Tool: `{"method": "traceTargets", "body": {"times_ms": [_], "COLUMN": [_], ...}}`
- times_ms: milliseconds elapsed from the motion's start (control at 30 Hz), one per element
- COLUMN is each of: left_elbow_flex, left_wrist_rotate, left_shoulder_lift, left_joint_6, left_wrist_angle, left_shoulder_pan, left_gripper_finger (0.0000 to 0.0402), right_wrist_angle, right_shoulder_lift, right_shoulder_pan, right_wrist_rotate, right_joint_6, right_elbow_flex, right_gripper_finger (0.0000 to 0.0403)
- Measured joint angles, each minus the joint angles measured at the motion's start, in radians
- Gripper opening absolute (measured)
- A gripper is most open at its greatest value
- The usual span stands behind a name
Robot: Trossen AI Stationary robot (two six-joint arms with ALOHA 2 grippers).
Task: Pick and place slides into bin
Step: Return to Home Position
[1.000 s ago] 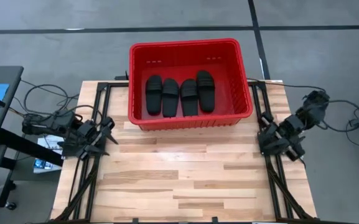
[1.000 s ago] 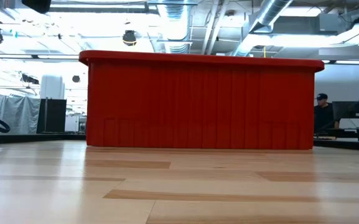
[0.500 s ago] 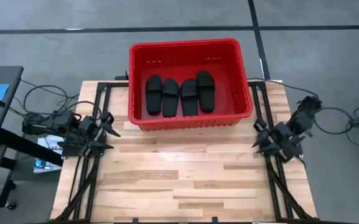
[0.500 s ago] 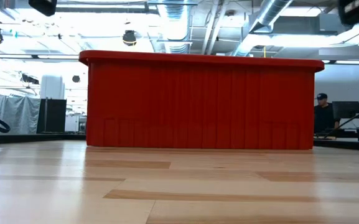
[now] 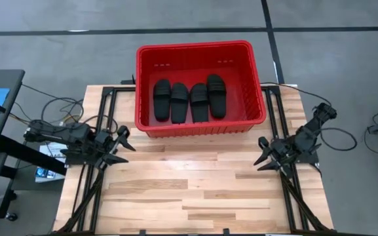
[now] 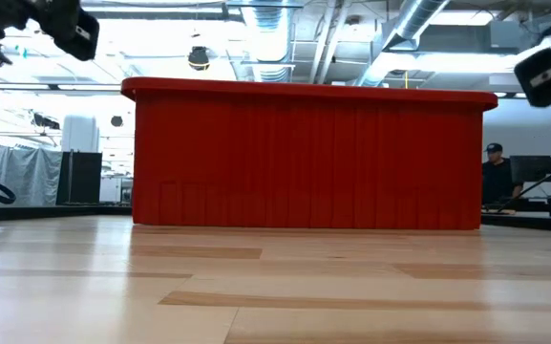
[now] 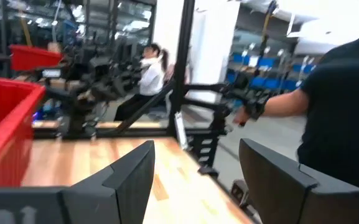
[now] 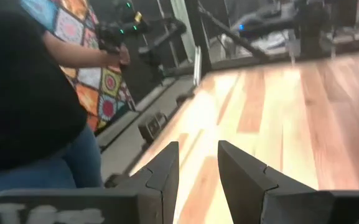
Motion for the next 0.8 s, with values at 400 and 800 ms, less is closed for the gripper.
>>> {"method": "traceTargets", "body": {"times_ms": [400, 800], "left_elbow_flex": [-0.199, -0.199], "left_wrist_rotate": [0.082, 0.026], "left_shoulder_lift": [-0.001, 0.0], "left_joint_6": [-0.102, -0.062], "left_wrist_angle": [0.329, 0.136], "left_shoulder_pan": [-0.058, -0.12], "left_gripper_finger": [0.0224, 0.0224], "right_wrist_angle": [0.016, 0.002], "right_shoulder_lift": [0.0, 0.0], "right_shoulder_pan": [0.0, 0.0], "right_wrist_rotate": [0.028, 0.027], "right_joint_6": [0.005, -0.004], "right_elbow_flex": [-0.066, -0.064], "right_gripper_finger": [0.0103, 0.0103]}}
